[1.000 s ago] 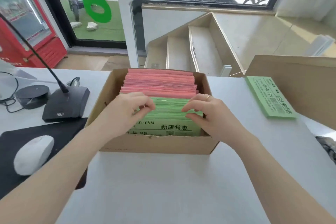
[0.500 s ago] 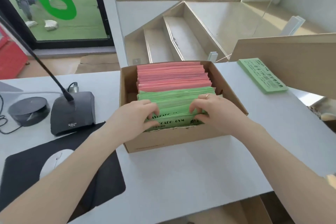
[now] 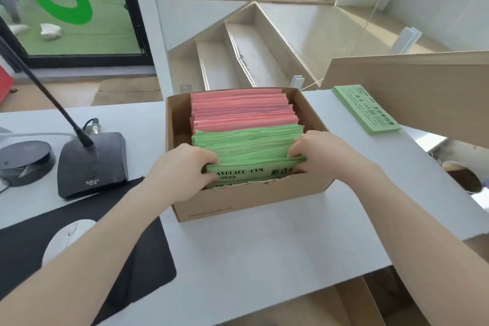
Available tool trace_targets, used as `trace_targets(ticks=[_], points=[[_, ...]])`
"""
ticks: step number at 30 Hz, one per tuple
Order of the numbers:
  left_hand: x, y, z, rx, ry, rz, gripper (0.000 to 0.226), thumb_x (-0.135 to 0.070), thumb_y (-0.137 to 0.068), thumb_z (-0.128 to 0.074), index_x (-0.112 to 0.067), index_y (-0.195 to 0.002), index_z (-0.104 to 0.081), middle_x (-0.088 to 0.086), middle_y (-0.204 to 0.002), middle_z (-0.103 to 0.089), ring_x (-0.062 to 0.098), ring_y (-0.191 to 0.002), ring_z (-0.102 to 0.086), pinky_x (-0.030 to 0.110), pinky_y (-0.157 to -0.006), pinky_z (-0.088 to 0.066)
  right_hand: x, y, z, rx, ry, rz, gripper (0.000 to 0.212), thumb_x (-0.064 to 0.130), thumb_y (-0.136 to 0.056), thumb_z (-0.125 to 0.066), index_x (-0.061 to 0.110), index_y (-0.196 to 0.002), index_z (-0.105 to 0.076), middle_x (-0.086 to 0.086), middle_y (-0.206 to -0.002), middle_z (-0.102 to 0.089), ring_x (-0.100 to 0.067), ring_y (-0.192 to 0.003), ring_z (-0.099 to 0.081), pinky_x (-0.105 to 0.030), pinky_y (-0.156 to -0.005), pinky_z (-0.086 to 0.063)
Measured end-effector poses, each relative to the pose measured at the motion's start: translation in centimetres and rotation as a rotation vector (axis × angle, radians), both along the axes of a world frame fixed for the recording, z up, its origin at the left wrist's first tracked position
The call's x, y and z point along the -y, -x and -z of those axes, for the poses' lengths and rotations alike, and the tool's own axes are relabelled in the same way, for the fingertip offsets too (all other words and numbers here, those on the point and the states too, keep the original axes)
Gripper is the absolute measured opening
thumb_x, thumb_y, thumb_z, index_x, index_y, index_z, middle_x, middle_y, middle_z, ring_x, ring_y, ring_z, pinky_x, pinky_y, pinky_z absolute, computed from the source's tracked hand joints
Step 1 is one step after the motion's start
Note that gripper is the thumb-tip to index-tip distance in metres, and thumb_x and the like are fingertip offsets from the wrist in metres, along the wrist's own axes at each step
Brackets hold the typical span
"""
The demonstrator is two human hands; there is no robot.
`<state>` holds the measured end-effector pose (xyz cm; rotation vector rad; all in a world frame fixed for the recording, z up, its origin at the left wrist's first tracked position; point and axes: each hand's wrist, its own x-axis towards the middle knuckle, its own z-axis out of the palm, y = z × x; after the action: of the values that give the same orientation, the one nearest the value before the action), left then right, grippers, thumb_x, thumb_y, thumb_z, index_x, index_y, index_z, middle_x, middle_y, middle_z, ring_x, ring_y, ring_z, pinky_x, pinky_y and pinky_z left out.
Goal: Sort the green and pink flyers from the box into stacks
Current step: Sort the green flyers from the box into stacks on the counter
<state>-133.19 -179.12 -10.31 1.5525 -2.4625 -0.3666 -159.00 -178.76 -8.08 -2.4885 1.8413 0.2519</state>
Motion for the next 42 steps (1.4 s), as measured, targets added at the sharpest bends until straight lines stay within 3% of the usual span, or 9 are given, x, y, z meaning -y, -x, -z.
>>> trace_targets(ticks=[4,6,12,15,21,25,30,34,42], points=[[-1.4,1.0,-1.5,-0.533,0.053,-0.132,0.009,-0.021,-0.084,-0.065,-0.02,-0.093,-0.064,-0.009,-0.085,-0.065,-0.005,-0.073,-0.057,0.009,-0.069,-0.041,-0.6,1.8,-0.6,0.366,0.194,0.02,0.018,0.016,-0.085,-0.063,0.01,-0.102,-0.066,-0.003,-0.097,-0.063,-0.026,-0.094,-0.055,-0.031,-0.077,-0.038],[-2.4,2.6,-2.5,-0.79,0.003,-0.134,0.01,-0.015,-0.088,-0.059,-0.025,-0.091,-0.058,-0.017,-0.091,-0.066,-0.006,-0.086,-0.06,0.017,-0.08,-0.046,-1.5,2.8,-1.6,0.635,0.275,0.056,0.015,0.01,-0.084,-0.063,0.006,-0.099,-0.065,0.001,-0.091,-0.059,-0.021,-0.087,-0.051,-0.026,-0.073,-0.034],[-7.1,10.3,-4.5,-1.19,-0.002,-0.008,0.023,-0.005,-0.094,-0.047,-0.027,-0.098,-0.049,-0.021,-0.093,-0.066,-0.003,-0.095,-0.061,0.017,-0.082,-0.049,-4.5,8.0,-3.8,0.702,0.508,0.043,0.027,0.023,-0.084,-0.051,0.005,-0.102,-0.061,-0.003,-0.095,-0.06,-0.022,-0.087,-0.05,-0.031,-0.071,-0.037],[-9.2,13.6,-4.4,-1.224,0.085,0.004,0.022,-0.011,-0.091,-0.05,-0.032,-0.097,-0.05,-0.022,-0.091,-0.066,0.002,-0.093,-0.061,0.022,-0.085,-0.049,-6.6,11.8,-4.3,0.794,0.547,0.026,0.021,0.018,-0.081,-0.059,0.005,-0.096,-0.065,-0.001,-0.087,-0.061,-0.022,-0.082,-0.056,-0.033,-0.073,-0.044],[-12.5,18.3,1.7,-1.075,-0.004,-0.129,0.026,-0.003,-0.09,-0.056,-0.029,-0.089,-0.052,-0.025,-0.067,-0.059,-0.006,-0.063,-0.05,0.01,-0.063,-0.039,-9.6,18.2,-0.3,0.808,0.163,0.152,0.017,0.007,-0.072,-0.076,0.016,-0.079,-0.064,0.008,-0.072,-0.06,-0.005,-0.063,-0.05,-0.01,-0.059,-0.037],[-13.6,19.6,6.8,-1.071,-0.144,-0.332,0.026,-0.007,-0.091,-0.055,-0.032,-0.091,-0.051,-0.01,-0.072,-0.052,0.007,-0.069,-0.046,0.028,-0.071,-0.037,-10.9,20.0,4.7,1.168,-0.047,0.309,0.026,-0.004,-0.075,-0.07,0.021,-0.077,-0.062,0.004,-0.075,-0.061,-0.006,-0.067,-0.056,-0.018,-0.065,-0.043],[-14.5,20.7,7.5,-1.224,-0.249,-0.323,0.03,0.002,-0.09,-0.052,-0.026,-0.102,-0.05,-0.002,-0.097,-0.059,0.011,-0.092,-0.055,0.027,-0.087,-0.044,-11.8,21.1,7.7,1.512,-0.206,0.38,0.045,-0.005,-0.084,-0.06,0.029,-0.113,-0.052,0.002,-0.107,-0.064,-0.013,-0.096,-0.06,-0.021,-0.081,-0.049],[-15.0,21.5,8.1,-1.136,-0.226,-0.3,0.021,-0.017,-0.089,-0.047,-0.033,-0.102,-0.05,-0.006,-0.103,-0.059,0.012,-0.101,-0.053,0.033,-0.097,-0.038,-12.1,20.3,8.5,1.515,-0.266,0.294,0.03,-0.002,-0.091,-0.05,0.02,-0.111,-0.05,0.005,-0.102,-0.062,0.003,-0.091,-0.059,-0.016,-0.081,-0.044],[-14.8,21.2,9.0,-1.045,-0.172,-0.31,0.021,-0.013,-0.093,-0.043,-0.028,-0.107,-0.049,-0.011,-0.106,-0.061,0.004,-0.104,-0.055,0.023,-0.093,-0.04,-12.2,20.9,9.3,1.549,-0.229,0.251,0.018,-0.003,-0.09,-0.052,0.015,-0.091,-0.055,0.002,-0.09,-0.064,-0.009,-0.09,-0.06,-0.021,-0.083,-0.049]])
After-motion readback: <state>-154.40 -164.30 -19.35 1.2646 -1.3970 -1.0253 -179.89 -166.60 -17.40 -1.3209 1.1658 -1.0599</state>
